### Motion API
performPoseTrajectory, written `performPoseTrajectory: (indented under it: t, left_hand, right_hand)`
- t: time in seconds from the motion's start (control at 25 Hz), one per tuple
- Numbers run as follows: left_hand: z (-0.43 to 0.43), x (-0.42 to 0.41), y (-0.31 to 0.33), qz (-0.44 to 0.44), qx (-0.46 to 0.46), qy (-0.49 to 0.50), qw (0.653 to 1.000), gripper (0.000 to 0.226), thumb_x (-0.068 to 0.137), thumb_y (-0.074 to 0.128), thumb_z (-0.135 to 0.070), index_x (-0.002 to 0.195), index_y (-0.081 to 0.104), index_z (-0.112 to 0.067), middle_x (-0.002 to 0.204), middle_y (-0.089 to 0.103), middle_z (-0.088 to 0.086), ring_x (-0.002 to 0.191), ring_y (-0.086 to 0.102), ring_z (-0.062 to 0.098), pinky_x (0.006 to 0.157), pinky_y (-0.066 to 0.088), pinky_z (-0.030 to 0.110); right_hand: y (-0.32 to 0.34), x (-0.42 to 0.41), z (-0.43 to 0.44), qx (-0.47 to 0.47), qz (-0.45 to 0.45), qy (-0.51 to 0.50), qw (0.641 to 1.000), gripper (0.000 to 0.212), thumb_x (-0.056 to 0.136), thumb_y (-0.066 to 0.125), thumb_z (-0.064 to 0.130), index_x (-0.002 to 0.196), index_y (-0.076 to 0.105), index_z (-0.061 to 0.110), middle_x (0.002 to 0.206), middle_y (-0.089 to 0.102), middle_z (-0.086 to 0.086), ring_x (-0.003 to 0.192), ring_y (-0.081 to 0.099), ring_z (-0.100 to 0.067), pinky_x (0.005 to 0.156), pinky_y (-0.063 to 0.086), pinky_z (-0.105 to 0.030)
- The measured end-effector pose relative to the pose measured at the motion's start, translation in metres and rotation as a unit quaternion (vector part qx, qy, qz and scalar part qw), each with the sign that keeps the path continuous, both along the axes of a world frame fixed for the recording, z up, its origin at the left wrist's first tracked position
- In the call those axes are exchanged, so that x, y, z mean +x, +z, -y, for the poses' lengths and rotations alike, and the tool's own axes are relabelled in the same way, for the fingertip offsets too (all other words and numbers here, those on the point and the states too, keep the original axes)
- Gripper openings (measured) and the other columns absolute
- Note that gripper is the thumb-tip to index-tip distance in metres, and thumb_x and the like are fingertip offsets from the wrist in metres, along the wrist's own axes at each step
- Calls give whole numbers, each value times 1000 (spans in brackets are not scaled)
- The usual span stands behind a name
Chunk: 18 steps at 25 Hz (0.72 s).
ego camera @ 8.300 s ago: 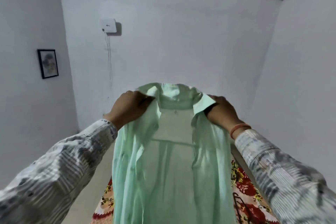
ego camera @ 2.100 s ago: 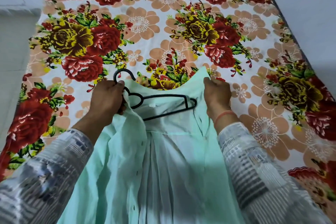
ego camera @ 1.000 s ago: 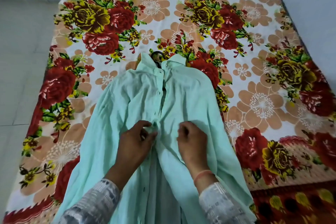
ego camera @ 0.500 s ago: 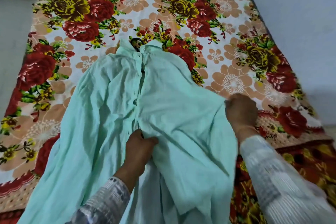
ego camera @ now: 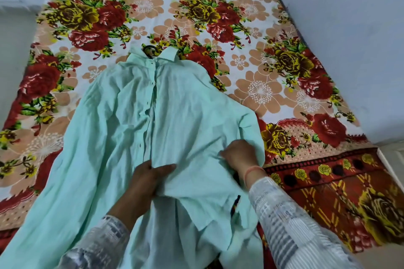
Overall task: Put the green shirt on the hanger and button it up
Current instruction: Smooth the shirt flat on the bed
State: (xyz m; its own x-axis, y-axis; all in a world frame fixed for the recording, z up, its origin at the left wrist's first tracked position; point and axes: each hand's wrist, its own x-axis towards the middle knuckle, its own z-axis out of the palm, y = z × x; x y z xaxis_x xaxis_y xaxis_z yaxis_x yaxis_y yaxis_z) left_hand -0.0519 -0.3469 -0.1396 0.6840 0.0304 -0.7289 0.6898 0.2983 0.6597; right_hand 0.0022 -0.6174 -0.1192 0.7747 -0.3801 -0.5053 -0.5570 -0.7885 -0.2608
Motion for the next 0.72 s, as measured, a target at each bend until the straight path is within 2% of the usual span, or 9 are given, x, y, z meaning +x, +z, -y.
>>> performPoseTrajectory:
  t: [0.12,0.24,0.32,0.4,0.48,0.6,0.64,0.68,0.72]
  left_hand:
    - [-9,-11,7,0,17,108,994,43,82,90,-14,120,76,2,114,82,21,104,79,38,100,61,52]
    - [-5,-31,15,-64,4,-12,998,37,83,90,-21,113,78,-2,107,84,18,102,80,41,98,62,57]
    - [1,-42,16,-71,37,-127,989,26,80,93,-17,96,78,-3,98,83,21,92,80,42,94,63,64]
    - [3,-51,18,-57,0,-113,992,26,85,87,-11,106,79,1,109,82,24,97,80,42,88,67,56]
    - [-2,-60,19,-43,-82,-62,994,37,91,80,-9,124,74,6,122,78,28,113,76,47,91,66,52]
    - [-12,-71,22,-27,-36,-17,999,26,94,80,-10,118,77,0,112,82,22,98,81,40,81,68,47]
    - [-14,-75,24,-25,-11,-28,999,23,94,81,-13,114,78,-1,107,83,20,91,82,36,74,68,42]
    - [-17,-78,25,-26,-3,-50,998,24,93,82,-16,112,79,-1,105,84,19,89,83,34,70,67,39]
    - [-19,-82,27,-33,-2,-81,996,26,91,84,-17,111,79,-1,104,84,18,88,83,33,68,67,37]
  right_hand:
    - [4,-20,16,-37,185,-85,978,26,98,65,27,104,68,3,107,73,-23,104,70,-43,82,54,-43]
    - [-5,-52,7,140,68,-190,969,48,94,70,42,121,71,2,120,75,-22,113,70,-42,96,57,-42]
    - [-8,-77,-2,294,-17,-284,913,61,79,80,50,124,76,9,118,79,-8,105,74,-31,87,61,-40]
    - [-2,-101,-6,380,-59,-263,885,41,82,87,40,112,79,14,111,81,0,97,73,-18,71,53,-30]
    - [5,-118,-1,434,-49,-254,863,29,86,85,23,110,79,7,111,82,-8,97,75,-23,70,51,-31]
    - [6,-135,22,568,83,-383,724,53,78,79,17,127,73,-2,118,79,-20,103,77,-35,86,60,-42]
    - [5,-141,28,585,105,-402,697,54,81,78,20,131,71,-1,122,78,-21,108,77,-37,93,60,-47]
    - [7,-145,29,587,99,-388,704,54,84,79,23,133,70,2,124,78,-20,113,76,-38,98,59,-51]
    - [6,-149,29,559,73,-353,747,57,83,84,27,133,70,4,124,78,-18,115,76,-37,100,59,-53]
